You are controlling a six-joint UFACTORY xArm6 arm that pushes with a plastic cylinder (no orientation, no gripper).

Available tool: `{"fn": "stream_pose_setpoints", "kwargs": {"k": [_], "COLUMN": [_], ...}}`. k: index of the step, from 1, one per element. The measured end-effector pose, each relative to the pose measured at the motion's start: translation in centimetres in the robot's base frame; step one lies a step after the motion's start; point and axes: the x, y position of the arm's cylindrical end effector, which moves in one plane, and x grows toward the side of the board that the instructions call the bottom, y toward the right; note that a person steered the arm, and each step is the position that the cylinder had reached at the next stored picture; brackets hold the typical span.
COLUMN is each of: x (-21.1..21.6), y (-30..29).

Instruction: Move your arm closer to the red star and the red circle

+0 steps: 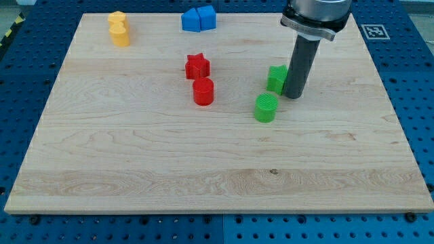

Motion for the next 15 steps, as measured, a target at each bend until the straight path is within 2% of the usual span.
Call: {"fn": "stream_pose_setpoints", "kwargs": {"k": [3,5,7,9,10,11,13,15], "x": [0.3,1.9,1.9,0.9,-3.3,-7.2,-9.0,-11.8], "y": [-1.0,5.2,5.2,6.0,6.5,4.5,-12.8,-15.8]}}
